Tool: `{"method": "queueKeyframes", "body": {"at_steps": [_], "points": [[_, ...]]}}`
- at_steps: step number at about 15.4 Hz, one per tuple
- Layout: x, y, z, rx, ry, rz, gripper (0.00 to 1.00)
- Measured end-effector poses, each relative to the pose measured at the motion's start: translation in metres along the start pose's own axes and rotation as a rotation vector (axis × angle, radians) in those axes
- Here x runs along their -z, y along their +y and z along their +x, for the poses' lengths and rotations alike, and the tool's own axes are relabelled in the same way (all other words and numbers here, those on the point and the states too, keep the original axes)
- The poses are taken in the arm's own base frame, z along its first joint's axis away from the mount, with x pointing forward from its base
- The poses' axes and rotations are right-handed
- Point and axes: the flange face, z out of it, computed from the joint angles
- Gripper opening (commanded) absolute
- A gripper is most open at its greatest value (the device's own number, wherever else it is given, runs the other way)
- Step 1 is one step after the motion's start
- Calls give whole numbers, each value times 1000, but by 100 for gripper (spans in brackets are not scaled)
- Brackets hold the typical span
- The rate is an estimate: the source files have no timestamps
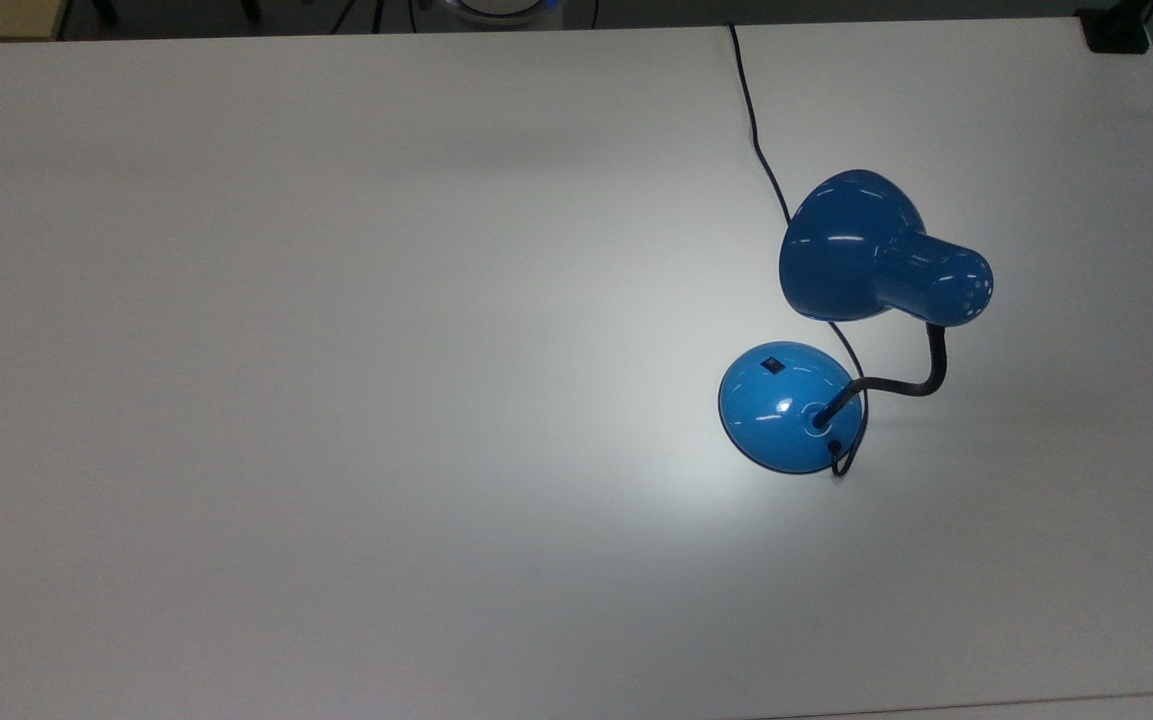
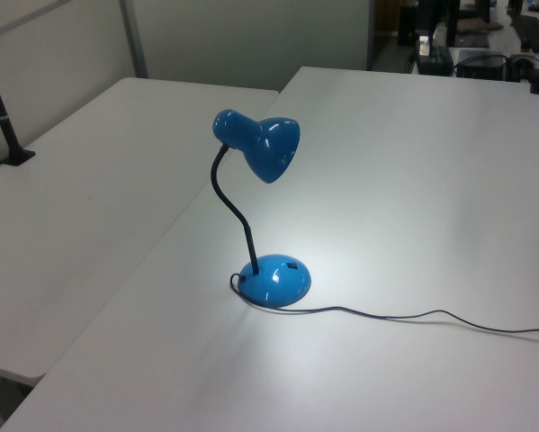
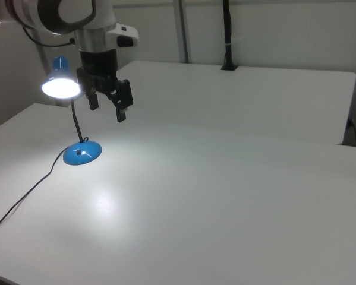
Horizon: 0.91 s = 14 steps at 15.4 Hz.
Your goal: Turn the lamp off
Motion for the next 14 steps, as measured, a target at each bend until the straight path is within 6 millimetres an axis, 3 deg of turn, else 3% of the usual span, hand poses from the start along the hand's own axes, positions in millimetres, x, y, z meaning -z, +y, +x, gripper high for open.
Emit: {"method": "queueKeyframes", "body": {"at_steps": [14], "points": [[4,-1,-7,1,-46,0,100]]}}
